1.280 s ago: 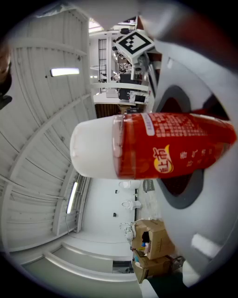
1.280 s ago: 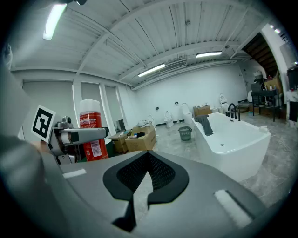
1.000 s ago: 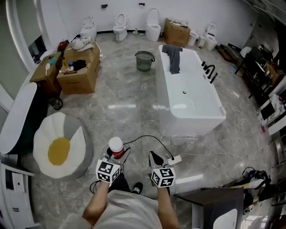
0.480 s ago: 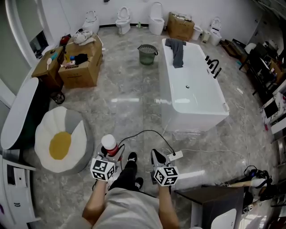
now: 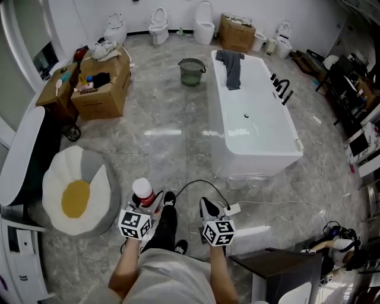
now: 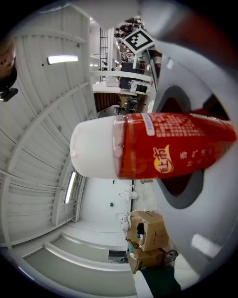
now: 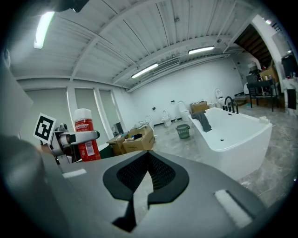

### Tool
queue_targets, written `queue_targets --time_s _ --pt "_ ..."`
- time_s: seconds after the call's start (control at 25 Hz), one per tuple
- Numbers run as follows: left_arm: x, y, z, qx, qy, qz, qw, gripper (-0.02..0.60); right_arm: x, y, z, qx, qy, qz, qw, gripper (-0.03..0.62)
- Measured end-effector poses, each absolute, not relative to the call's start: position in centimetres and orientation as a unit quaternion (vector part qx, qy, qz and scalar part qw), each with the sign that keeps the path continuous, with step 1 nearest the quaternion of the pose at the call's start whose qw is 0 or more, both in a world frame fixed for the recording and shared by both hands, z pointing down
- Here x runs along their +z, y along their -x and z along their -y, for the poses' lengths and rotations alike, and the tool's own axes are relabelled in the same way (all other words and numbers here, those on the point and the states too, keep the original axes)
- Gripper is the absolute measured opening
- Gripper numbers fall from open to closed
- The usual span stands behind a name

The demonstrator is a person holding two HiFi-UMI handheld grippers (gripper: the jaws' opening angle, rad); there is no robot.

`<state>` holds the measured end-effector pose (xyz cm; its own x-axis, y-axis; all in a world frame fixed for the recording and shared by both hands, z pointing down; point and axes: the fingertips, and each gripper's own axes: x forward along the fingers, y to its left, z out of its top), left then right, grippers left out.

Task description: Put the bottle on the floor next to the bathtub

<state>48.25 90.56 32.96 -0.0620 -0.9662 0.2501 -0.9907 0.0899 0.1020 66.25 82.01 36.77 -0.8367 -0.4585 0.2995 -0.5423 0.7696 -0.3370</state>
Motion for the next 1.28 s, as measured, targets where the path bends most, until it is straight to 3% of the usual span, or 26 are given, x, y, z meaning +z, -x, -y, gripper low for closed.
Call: queue_targets --time_s 0.44,0.96,1.28 --pt "35.3 -40.8 -78.8 0.042 -0.674 0.721 0.155 0.336 37.9 -58.7 -73.2 0.218 -0.251 0.937 0.105 0.002" --pt "36.7 -27.6 -65.3 0.027 -0.688 0.704 0.176 0.336 40.3 -44.8 -62.0 0.215 -0.234 0.932 0.174 0.0" --pt "35.6 -23.4 -60.8 0.014 -0.7 0.694 0.165 0.336 39.1 -41.2 -57.2 0.196 -0.254 0.929 0.182 0.002"
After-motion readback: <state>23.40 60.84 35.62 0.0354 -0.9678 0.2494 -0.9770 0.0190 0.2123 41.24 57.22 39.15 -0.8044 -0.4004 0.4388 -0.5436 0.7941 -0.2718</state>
